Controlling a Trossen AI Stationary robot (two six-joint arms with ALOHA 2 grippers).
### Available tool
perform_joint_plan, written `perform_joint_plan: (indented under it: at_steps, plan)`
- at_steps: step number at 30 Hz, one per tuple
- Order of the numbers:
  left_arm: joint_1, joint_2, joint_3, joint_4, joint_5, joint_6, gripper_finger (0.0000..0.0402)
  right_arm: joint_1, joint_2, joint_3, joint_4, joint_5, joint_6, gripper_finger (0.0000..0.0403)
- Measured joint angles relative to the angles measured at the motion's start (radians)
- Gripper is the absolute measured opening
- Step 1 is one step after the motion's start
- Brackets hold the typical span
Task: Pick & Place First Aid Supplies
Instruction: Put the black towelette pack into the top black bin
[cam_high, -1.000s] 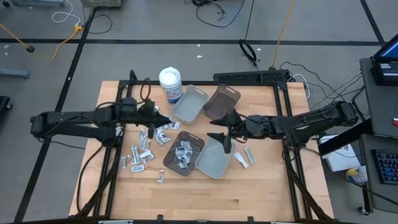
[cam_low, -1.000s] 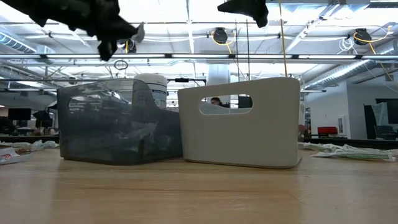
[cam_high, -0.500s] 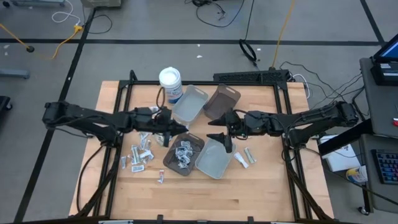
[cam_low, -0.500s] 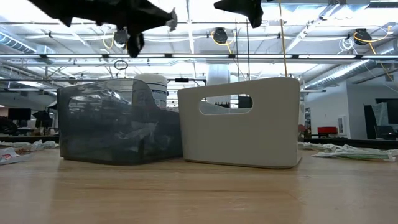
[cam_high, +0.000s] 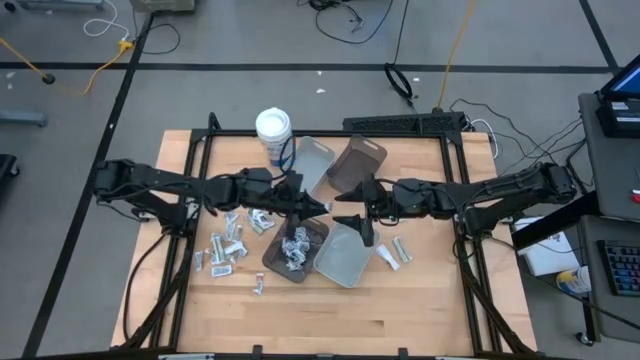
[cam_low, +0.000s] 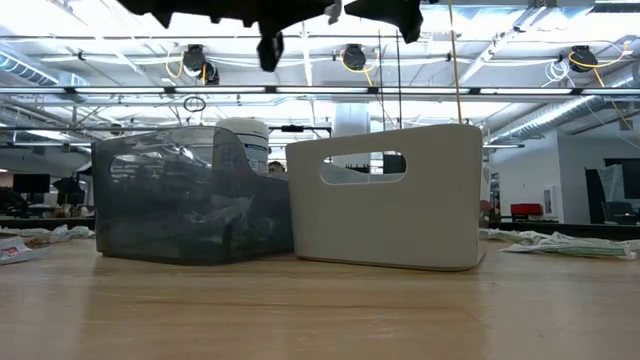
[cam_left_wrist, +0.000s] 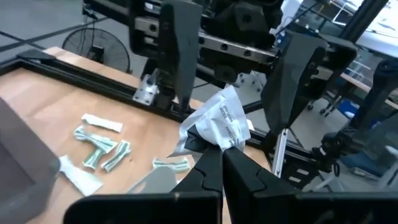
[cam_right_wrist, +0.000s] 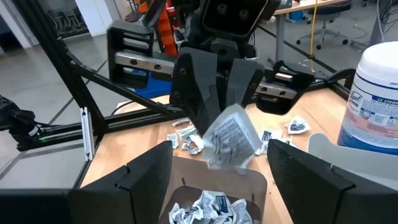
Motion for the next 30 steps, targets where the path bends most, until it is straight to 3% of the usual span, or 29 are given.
perform_joint_plan:
  at_steps: [7, 21, 25, 30]
  plan:
    - [-0.007, 0.058, 0.077, 0.005, 0.039, 0.026, 0.0000, 0.000, 0.000, 0.000, -0.016, -0.001, 0.006, 0.0242]
    - [-0.007, 0.058, 0.080, -0.048, 0.073, 0.011, 0.0000, 0.000, 0.001, 0.000, -0.015, -0.057, 0.005, 0.0020]
    - [-0.007, 0.059, 0.080, -0.050, 0.075, -0.068, 0.0017, 0.000, 0.000, 0.000, -0.025, -0.057, 0.014, 0.0011]
    - [0.016, 0.049, 0.080, -0.157, 0.118, -0.264, 0.0069, -0.042, -0.011, 0.000, -0.088, -0.069, 0.025, 0.0004]
